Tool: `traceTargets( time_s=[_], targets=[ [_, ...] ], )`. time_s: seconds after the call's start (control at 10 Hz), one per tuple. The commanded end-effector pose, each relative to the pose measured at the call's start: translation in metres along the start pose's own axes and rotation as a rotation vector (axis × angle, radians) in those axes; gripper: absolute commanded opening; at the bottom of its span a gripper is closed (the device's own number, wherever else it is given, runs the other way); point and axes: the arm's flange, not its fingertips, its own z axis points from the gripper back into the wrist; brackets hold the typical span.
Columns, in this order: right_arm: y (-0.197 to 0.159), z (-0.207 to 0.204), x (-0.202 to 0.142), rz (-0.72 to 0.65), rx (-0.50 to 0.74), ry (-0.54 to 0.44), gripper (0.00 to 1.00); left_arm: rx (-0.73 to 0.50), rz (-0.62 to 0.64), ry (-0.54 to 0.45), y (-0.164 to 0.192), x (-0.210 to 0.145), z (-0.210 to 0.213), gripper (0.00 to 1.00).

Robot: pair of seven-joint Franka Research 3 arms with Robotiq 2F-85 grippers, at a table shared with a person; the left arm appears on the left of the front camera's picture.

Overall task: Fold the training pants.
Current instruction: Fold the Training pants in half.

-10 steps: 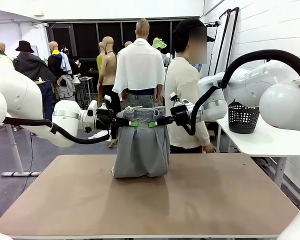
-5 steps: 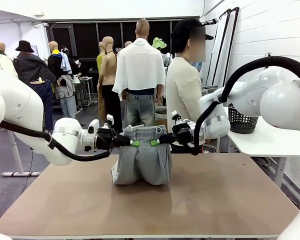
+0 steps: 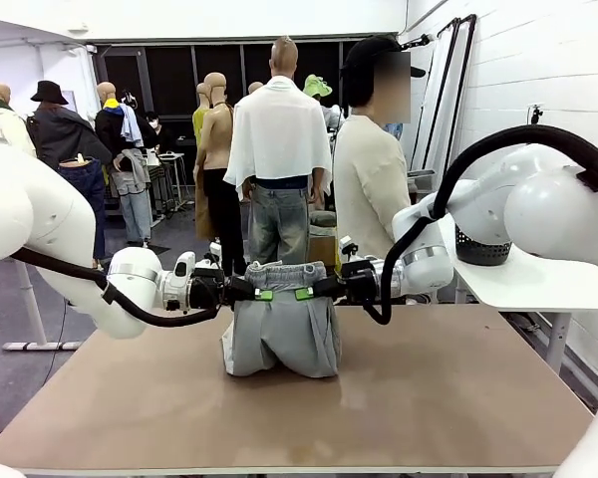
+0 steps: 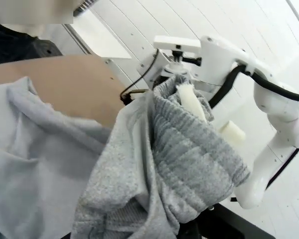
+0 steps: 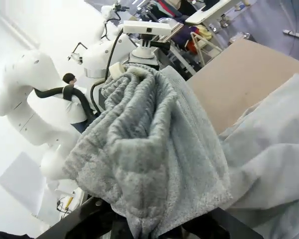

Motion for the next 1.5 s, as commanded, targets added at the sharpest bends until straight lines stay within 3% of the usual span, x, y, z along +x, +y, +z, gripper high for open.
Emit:
traceTargets(
  time_s=[0.0,0.3,0.6,0.7,1.1,1.4],
  targets=[
    [-0.021,0.006,0.020,-0.038,-0.068,-0.051,0.00,0.061,0.049,-0.034,0.023,0.012,0.015,0.00],
    [-0.042,-0.005,0.026,-0.057,-0.134,-0.036,0.00,0.114,0.070,-0.050,0.048,0.018,0.020,0.00],
    [-0.033,-0.007,0.029,-0.004,-0.179,0.021,0.00,0.068,-0.035,-0.086,0.044,0.016,0.022,0.00],
    [-0.042,-0.014,0.018,-0.032,-0.130,-0.010,0.00,0.085,0.047,-0.045,0.049,0.017,0.010,0.00],
    [-0.040,-0.016,0.019,-0.023,-0.136,0.002,0.00,0.079,0.030,-0.048,0.049,0.016,0.008,0.00],
    [-0.063,-0.020,0.030,-0.096,-0.149,-0.032,0.00,0.132,0.130,-0.018,0.066,0.047,0.001,0.00]
  ],
)
